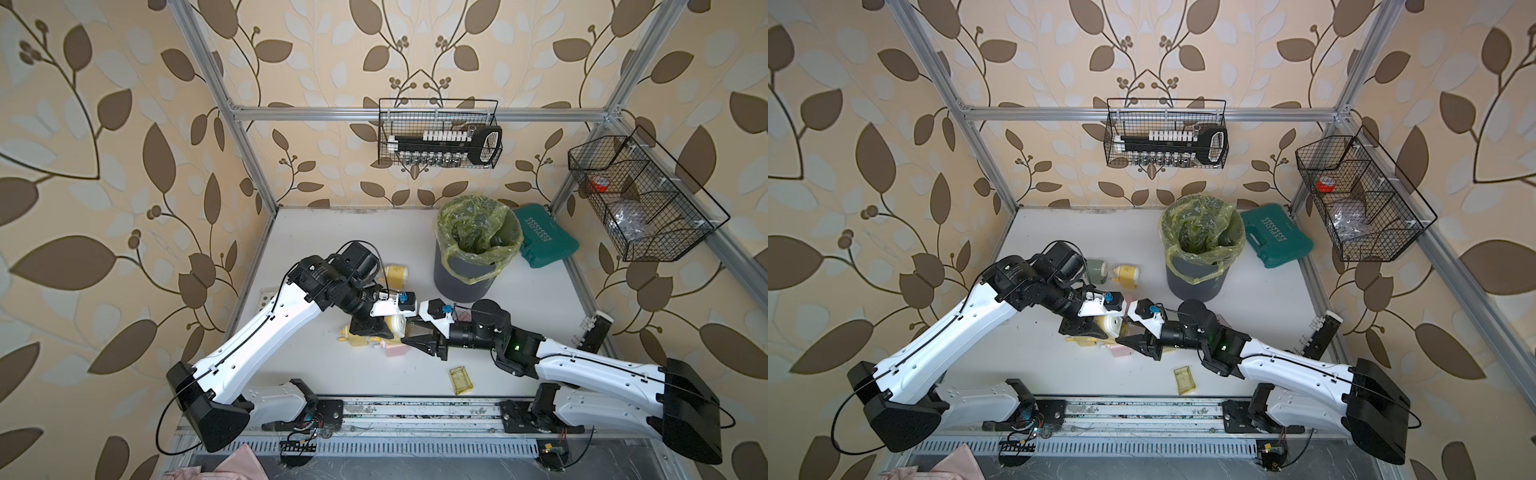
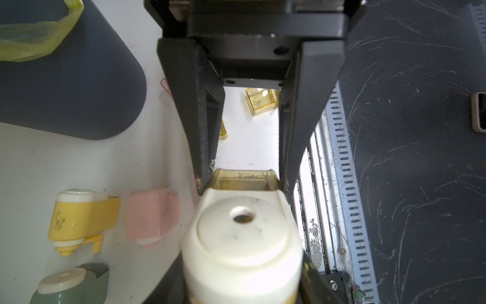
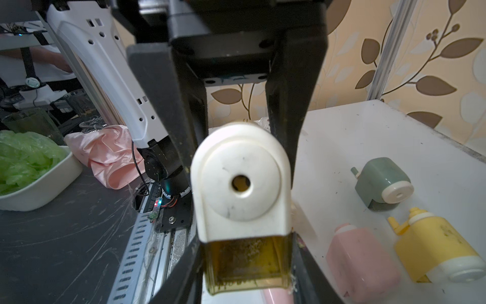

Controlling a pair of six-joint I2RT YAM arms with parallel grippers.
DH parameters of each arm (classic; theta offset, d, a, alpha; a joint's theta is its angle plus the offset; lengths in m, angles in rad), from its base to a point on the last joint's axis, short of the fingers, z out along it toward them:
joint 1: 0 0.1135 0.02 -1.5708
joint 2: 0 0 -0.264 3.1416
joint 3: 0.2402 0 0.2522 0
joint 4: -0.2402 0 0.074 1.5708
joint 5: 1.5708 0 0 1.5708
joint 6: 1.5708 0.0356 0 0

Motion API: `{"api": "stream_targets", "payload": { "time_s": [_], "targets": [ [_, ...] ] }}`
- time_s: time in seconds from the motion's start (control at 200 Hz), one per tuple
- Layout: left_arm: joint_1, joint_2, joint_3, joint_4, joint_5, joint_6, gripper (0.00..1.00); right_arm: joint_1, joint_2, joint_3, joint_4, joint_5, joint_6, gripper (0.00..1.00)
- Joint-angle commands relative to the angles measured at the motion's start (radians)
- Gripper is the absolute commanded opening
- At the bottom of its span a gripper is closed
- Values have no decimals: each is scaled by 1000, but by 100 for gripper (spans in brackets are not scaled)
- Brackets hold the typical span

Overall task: Take out the pencil sharpener tray and clean the shavings
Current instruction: Open the container of the pencil sharpener.

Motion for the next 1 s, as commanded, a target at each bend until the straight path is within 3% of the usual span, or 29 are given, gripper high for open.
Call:
{"api": "stream_targets", "payload": {
  "time_s": [0.0,0.13,0.335,0.715,0.995],
  "targets": [
    [3,-27,6,7,18,-1,0,3,1,19,-19,19,33,30],
    [4,-29,0,3,18,1,0,-2,15,36,-40,10,48,0],
    [3,-20,-25,-26,-28,20,0,-12,-7,26,-40,50,56,0],
    [-14,-32,-87,-26,-79,39,0,-69,-64,5,-34,8,82,0],
    [-20,-30,-104,-35,-98,37,0,-70,-81,22,-116,40,25,0]
  ]
}}
